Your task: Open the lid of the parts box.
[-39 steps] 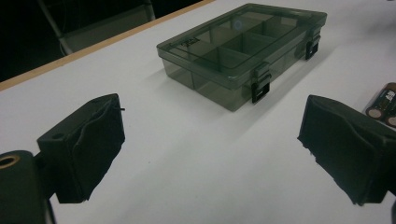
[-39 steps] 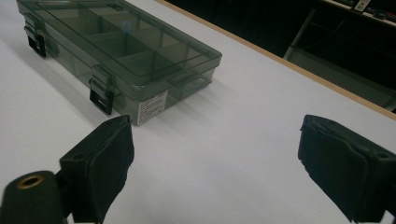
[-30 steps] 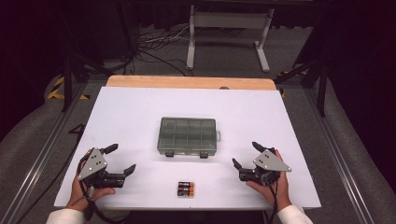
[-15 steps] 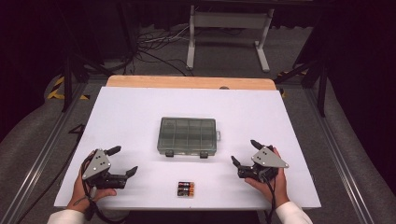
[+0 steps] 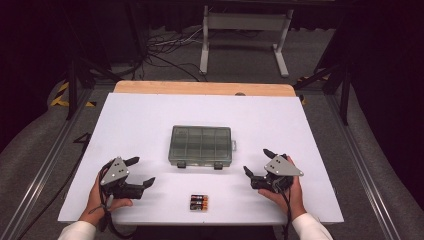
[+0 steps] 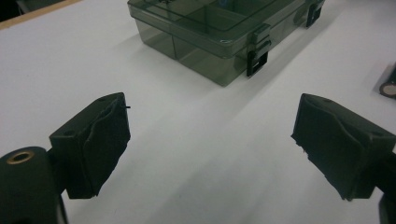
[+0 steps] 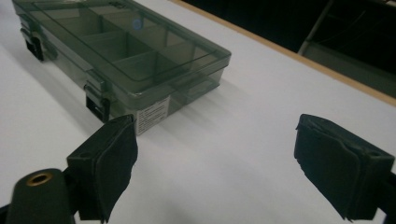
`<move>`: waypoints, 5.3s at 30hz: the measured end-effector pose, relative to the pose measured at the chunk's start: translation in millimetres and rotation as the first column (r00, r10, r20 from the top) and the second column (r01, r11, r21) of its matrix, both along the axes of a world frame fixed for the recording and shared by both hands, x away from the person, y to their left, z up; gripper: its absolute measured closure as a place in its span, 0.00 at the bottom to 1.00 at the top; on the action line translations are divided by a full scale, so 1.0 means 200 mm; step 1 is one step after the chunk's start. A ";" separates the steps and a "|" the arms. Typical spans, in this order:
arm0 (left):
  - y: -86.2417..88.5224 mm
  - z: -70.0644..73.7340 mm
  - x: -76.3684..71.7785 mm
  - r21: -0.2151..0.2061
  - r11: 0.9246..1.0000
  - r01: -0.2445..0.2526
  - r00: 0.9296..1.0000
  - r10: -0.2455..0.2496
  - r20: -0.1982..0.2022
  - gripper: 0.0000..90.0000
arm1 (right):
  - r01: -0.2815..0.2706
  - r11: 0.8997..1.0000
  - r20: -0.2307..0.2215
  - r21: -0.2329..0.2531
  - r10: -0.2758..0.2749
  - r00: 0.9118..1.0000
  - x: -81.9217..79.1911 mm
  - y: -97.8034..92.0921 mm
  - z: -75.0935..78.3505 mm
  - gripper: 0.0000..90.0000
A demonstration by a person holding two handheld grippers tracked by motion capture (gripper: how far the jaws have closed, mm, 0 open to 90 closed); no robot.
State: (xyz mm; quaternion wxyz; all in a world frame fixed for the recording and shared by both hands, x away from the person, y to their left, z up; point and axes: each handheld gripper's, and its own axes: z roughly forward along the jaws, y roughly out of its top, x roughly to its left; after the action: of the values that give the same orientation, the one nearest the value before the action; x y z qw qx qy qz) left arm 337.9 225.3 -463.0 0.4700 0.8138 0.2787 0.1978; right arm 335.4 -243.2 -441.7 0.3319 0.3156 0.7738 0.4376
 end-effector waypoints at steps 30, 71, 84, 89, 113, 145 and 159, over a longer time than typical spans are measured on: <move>-0.33 0.02 0.29 0.153 0.985 0.078 0.988 -0.057 -0.141 0.38 | -0.177 0.984 -0.251 -0.009 0.169 0.953 0.21 0.25 -0.05 0.55; -0.33 0.01 0.31 0.094 0.992 0.086 0.978 -0.066 -0.199 0.55 | -0.170 0.985 -0.287 0.036 0.173 0.942 0.21 0.23 -0.05 0.64; -0.33 0.01 0.31 0.091 0.992 0.084 0.977 -0.064 -0.202 0.56 | -0.170 0.985 -0.283 0.018 0.169 0.944 0.21 0.24 -0.05 0.66; -0.33 0.01 0.31 0.095 0.992 0.079 0.977 -0.058 -0.204 0.56 | -0.171 0.985 -0.286 0.024 0.171 0.943 0.21 0.23 -0.05 0.66; -0.32 0.01 0.32 0.087 0.993 0.080 0.977 -0.061 -0.205 0.57 | -0.155 0.987 -0.289 0.051 0.163 0.943 0.21 0.24 -0.06 0.66; -0.35 -0.01 0.32 0.134 0.989 0.056 0.982 -0.030 -0.187 0.58 | -0.151 0.988 -0.270 0.012 0.149 0.951 0.21 0.25 -0.05 0.60; -0.35 -0.02 0.33 0.148 0.988 0.052 0.981 -0.023 -0.192 0.60 | -0.136 0.989 -0.276 0.052 0.145 0.950 0.23 0.24 -0.06 0.66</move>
State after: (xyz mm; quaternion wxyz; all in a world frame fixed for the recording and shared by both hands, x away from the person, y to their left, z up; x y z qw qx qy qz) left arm 404.5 155.6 -466.2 0.3815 0.8676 0.2909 0.1308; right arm 381.6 -194.6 -453.8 0.1825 0.3235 0.8262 0.4236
